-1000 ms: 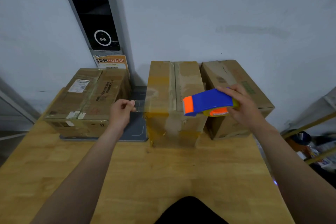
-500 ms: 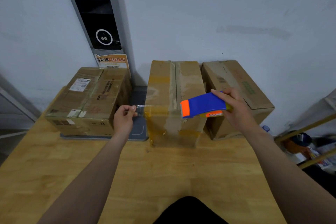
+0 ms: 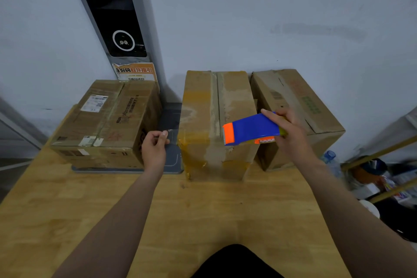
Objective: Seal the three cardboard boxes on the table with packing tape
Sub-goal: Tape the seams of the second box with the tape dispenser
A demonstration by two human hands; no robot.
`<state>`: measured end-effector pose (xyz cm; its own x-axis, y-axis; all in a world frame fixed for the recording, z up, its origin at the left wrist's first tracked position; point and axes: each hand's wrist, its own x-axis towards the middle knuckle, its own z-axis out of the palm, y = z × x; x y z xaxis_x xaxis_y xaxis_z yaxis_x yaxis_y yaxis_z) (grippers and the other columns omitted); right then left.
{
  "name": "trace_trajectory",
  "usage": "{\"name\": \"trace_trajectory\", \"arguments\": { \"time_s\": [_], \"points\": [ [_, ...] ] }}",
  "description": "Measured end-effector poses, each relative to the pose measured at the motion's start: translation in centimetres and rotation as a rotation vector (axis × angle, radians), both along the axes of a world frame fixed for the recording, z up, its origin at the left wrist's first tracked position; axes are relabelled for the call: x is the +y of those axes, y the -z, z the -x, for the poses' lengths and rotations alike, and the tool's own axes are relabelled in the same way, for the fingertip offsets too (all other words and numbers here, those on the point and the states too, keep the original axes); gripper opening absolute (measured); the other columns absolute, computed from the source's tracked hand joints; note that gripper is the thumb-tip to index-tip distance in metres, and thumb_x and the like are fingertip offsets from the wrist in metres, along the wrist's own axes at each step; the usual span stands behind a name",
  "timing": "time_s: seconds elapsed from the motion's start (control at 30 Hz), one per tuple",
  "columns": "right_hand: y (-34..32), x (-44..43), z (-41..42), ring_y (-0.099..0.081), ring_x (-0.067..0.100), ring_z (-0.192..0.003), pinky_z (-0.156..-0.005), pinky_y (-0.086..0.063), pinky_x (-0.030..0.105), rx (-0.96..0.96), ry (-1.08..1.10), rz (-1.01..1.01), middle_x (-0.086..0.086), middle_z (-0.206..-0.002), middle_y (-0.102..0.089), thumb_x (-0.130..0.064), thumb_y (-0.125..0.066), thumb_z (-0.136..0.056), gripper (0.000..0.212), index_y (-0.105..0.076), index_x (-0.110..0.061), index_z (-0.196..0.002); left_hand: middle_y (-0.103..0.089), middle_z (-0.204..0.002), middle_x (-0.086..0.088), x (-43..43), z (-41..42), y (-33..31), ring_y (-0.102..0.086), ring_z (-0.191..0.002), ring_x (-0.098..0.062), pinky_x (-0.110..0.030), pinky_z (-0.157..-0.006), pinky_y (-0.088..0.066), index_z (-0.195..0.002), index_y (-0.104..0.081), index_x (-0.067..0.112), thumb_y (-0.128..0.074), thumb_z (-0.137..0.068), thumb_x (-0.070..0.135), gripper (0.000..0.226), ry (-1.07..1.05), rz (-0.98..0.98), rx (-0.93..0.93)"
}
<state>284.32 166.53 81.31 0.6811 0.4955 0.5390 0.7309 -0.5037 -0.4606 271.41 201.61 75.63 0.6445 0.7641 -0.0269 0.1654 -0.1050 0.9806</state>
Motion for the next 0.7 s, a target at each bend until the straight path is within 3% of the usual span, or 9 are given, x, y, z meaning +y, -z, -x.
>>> {"name": "trace_trajectory", "arguments": {
  "time_s": [0.07, 0.13, 0.2, 0.27, 0.4, 0.53, 0.6, 0.7],
  "points": [
    [0.2, 0.2, -0.3, -0.044, 0.02, -0.125, -0.095, -0.048, 0.023, 0.017, 0.027, 0.008, 0.005, -0.133, -0.043, -0.006, -0.074, -0.088, 0.078, -0.043, -0.044, -0.147, -0.068, -0.084, -0.001, -0.2, -0.2, 0.4, -0.061, -0.078, -0.013, -0.034, -0.076, -0.047, -0.097, -0.065, 0.013, -0.059, -0.103, 0.032, 0.02, -0.005, 0.011, 0.01],
    [0.3, 0.2, -0.6, -0.044, 0.027, -0.124, -0.1, -0.044, 0.034, 0.018, 0.076, 0.049, 0.006, -0.134, -0.044, -0.009, -0.074, -0.089, 0.079, -0.038, -0.045, -0.149, -0.067, -0.084, -0.001, -0.5, -0.5, 0.9, -0.062, -0.079, -0.013, -0.032, -0.077, -0.047, -0.097, -0.065, 0.011, -0.059, -0.103, 0.031, 0.021, -0.007, 0.026, 0.011],
    [0.3, 0.1, -0.8, -0.044, 0.032, -0.123, -0.104, -0.025, 0.019, 0.001, 0.106, 0.1, 0.006, -0.133, -0.046, -0.013, -0.073, -0.09, 0.078, -0.035, -0.046, -0.149, -0.067, -0.084, -0.003, -1.0, -1.1, 1.4, -0.061, -0.078, -0.014, -0.031, -0.075, -0.046, -0.097, -0.064, 0.007, -0.059, -0.103, 0.029, 0.023, -0.024, 0.054, 0.003],
    [0.1, 0.2, -0.8, -0.044, 0.035, -0.121, -0.098, -0.016, 0.009, -0.003, 0.11, 0.127, 0.005, -0.132, -0.046, -0.017, -0.072, -0.091, 0.077, -0.034, -0.048, -0.149, -0.067, -0.086, -0.007, -1.6, -1.7, 1.8, -0.06, -0.078, -0.014, -0.031, -0.075, -0.046, -0.097, -0.063, 0.005, -0.058, -0.104, 0.029, 0.025, -0.037, 0.079, -0.002],
    [0.0, 0.4, -0.7, -0.043, 0.032, -0.123, -0.095, -0.019, 0.023, 0.005, 0.121, 0.133, 0.005, -0.132, -0.046, -0.023, -0.07, -0.092, 0.07, -0.035, -0.049, -0.148, -0.063, -0.087, -0.004, -2.6, -2.6, 2.6, -0.059, -0.078, -0.015, -0.036, -0.076, -0.049, -0.096, -0.06, 0.014, -0.054, -0.105, 0.032, 0.021, -0.06, 0.026, 0.016],
    [-0.1, 0.6, -0.7, -0.045, 0.028, -0.123, -0.098, -0.02, 0.03, -0.019, 0.112, 0.121, 0.007, -0.128, -0.048, -0.025, -0.068, -0.094, 0.063, -0.038, -0.045, -0.146, -0.061, -0.079, 0.001, -2.2, -2.4, 2.9, -0.058, -0.07, -0.018, -0.042, -0.062, -0.048, -0.102, -0.053, 0.02, -0.043, -0.108, 0.043, 0.026, 0.034, -0.229, 0.092],
    [-0.2, 0.7, -0.6, -0.045, 0.026, -0.122, -0.098, -0.021, 0.031, -0.026, 0.117, 0.113, 0.008, -0.126, -0.049, -0.031, -0.064, -0.092, 0.06, -0.039, -0.043, -0.145, -0.062, -0.08, 0.002, -2.1, -2.5, 2.6, -0.06, -0.069, -0.023, -0.046, -0.058, -0.049, -0.113, -0.051, 0.024, -0.038, -0.109, 0.047, 0.027, 0.062, -0.323, 0.189],
    [-0.3, 0.8, -0.2, -0.045, 0.026, -0.122, -0.097, -0.018, 0.028, -0.027, 0.133, 0.119, 0.007, -0.126, -0.048, -0.034, -0.06, -0.092, 0.056, -0.041, -0.043, -0.145, -0.064, -0.078, -0.002, -1.7, -2.7, 2.0, -0.06, -0.063, -0.029, -0.039, -0.05, -0.041, -0.139, -0.036, 0.039, -0.033, -0.108, 0.05, 0.033, 0.12, -0.357, 0.332]
  ]
}}
